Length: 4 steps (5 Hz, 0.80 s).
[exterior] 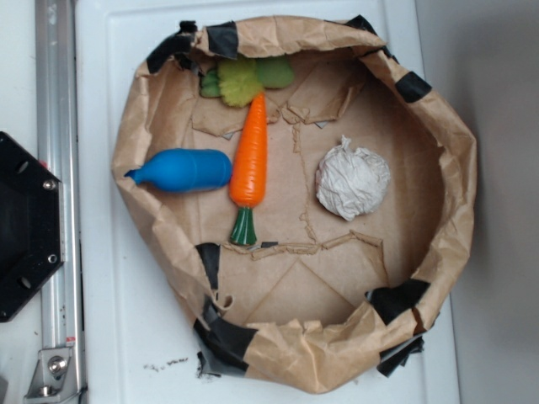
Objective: Grab the white paper.
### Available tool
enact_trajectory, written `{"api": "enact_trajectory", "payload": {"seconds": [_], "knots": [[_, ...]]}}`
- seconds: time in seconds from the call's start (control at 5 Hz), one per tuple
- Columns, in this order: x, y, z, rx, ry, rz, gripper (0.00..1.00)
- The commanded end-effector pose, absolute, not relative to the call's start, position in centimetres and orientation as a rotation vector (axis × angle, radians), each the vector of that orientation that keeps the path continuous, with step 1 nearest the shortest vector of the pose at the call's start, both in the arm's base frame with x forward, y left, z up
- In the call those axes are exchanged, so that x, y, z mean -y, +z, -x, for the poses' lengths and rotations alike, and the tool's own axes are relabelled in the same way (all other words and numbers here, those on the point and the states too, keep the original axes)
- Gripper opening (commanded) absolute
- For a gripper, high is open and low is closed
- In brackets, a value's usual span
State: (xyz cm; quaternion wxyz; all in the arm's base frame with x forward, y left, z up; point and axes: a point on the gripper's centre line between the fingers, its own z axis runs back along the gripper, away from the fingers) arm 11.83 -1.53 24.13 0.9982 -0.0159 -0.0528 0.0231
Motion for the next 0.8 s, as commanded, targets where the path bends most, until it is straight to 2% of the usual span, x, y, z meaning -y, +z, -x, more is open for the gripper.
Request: {"api": "enact_trajectory", "payload": {"seconds": [0.0,0.2,0.4,0.6], "knots": [[1.5,24.1,-11.8,0.106,0.046,0.032,1.00],[-0.7,19.1,-16.8,0.175,-0.038,0.018,1.00],[-1.5,17.3,-21.5,0.210,-0.162,-0.123,1.00],[-1.9,14.2,-26.1,0.196,-0.166,-0.084,1.00]]}}
